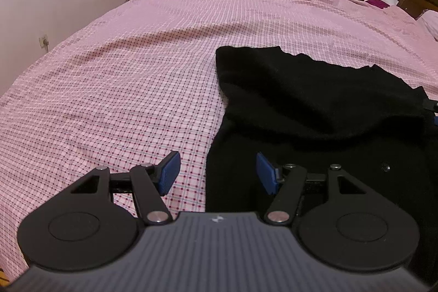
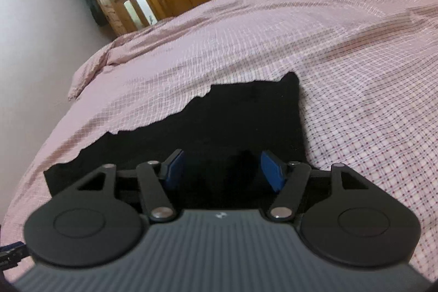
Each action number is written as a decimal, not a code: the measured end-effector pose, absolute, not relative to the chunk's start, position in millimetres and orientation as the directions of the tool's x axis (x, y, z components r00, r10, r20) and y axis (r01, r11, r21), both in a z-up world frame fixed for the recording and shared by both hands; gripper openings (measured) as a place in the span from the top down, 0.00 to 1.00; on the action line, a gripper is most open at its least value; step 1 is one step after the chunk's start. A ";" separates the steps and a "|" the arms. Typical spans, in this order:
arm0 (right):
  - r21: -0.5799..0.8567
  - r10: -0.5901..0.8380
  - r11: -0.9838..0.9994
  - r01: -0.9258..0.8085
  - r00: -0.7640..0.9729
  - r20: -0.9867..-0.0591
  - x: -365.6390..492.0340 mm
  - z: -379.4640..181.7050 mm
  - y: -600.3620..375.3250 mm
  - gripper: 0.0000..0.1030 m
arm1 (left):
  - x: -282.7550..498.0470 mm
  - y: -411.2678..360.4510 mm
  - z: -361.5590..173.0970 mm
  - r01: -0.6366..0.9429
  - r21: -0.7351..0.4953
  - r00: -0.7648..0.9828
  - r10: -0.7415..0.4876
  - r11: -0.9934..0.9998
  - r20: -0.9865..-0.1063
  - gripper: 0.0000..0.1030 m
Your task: Fold small clothes
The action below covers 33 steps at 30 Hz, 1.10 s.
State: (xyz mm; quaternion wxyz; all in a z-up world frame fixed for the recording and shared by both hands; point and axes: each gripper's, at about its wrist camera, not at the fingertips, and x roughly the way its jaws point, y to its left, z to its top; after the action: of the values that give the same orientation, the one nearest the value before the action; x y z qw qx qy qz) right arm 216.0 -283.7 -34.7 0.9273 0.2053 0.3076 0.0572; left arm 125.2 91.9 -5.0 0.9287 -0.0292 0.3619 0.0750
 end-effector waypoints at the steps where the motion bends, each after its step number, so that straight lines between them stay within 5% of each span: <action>1: 0.417 0.239 0.909 0.015 0.801 -0.549 217.6 -36.2 -282.3 0.37 | 125.9 91.8 -5.6 -0.161 -0.001 0.726 0.117 0.987 -0.678 0.35; 8: 0.439 0.265 0.898 0.029 0.760 -0.593 240.5 -57.6 -278.6 0.41 | 133.4 92.3 -4.2 -0.153 -0.019 0.746 0.102 0.988 -0.658 0.35; 10: 0.479 0.323 0.878 -0.002 0.742 -0.587 247.5 -58.7 -276.9 0.78 | 137.0 92.7 -1.8 -0.151 -0.027 0.763 0.099 0.988 -0.639 0.35; 13: 0.444 0.338 0.893 -0.073 0.758 -0.558 253.4 -35.3 -263.7 0.81 | 143.7 91.5 3.0 -0.141 -0.040 0.795 0.089 0.989 -0.600 0.35; 21: 0.282 0.278 0.936 -0.209 0.932 -0.234 223.8 74.8 -257.7 0.81 | 176.6 74.4 12.6 -0.098 -0.067 0.872 0.053 0.993 -0.487 0.35; 23: 0.240 0.231 0.954 -0.178 0.949 -0.216 221.1 75.4 -262.7 0.81 | 186.9 69.8 8.8 -0.083 -0.056 0.881 0.047 0.995 -0.471 0.35; 33: 0.174 0.087 0.985 0.016 0.819 -0.567 265.3 -50.0 -282.6 0.81 | 233.7 56.4 -12.2 -0.036 0.015 0.888 0.039 0.999 -0.458 0.38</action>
State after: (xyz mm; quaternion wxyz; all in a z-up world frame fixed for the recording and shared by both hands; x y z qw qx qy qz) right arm 265.3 -282.6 -50.0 0.9498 0.0859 0.3002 0.0189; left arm 233.7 56.4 -12.2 0.9716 0.0031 0.2357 0.0191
